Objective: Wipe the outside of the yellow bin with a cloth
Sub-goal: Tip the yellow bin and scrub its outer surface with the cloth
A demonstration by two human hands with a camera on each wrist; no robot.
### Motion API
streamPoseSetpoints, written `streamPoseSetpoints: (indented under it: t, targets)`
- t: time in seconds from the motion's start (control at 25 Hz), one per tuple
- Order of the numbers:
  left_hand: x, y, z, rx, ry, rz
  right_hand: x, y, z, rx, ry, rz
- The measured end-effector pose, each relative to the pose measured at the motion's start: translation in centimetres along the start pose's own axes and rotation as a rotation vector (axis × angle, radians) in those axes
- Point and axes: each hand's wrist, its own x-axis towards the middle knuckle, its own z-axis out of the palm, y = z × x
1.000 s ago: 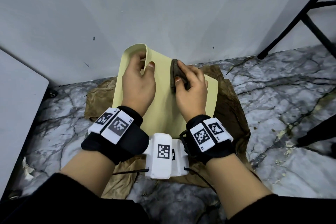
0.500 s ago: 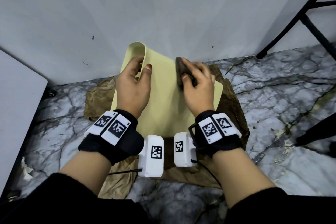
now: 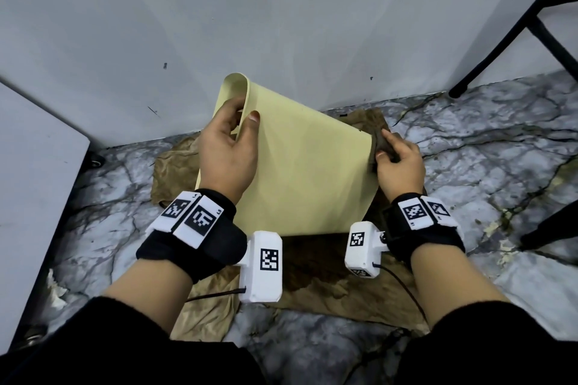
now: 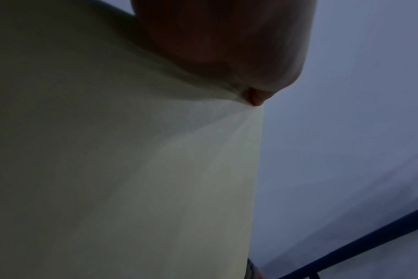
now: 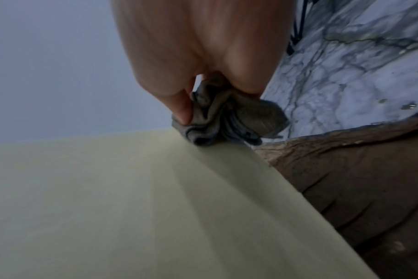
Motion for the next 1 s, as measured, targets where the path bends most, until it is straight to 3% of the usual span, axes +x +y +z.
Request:
streamPoseSetpoints:
  t: [0.08,0.24,0.32,0.44,0.68,0.8,1.0]
  targets:
    - [-0.1,0.0,0.2,0.006,-0.008,0.021,-1.2,-1.9,0.5,0.006,-0.005,-0.072]
    - [-0.2,-0.2,0.5,0.029,-0.013,0.067,-4.1,-8.4,2.9,0.0,-0.093,-0.417]
    - [-0.3,-0.3,0.5,0.06,-0.053,0.118,-4.9,-10.4,3.6,0.029,-0.092,-0.517]
    - [-0.3,0.2,0.6,0.051,-0.139,0.141,-5.1,-10.9,3.4,0.071,-0.067,-0.504]
    - [0.2,1.7,1.6,-0.12,-0.163,-0.058,-5.7,-10.7,2.3,0.078,-0.123,-0.453]
    - [0.4,1.4,1.5,-0.136,-0.111,-0.037,-6.6,-11.3,2.4,0.097,-0.114,-0.495]
    - [0.5,1.0,0.6,-0.117,-0.188,-0.002,-7.2,-12.7,3.0,0.099,-0.117,-0.562]
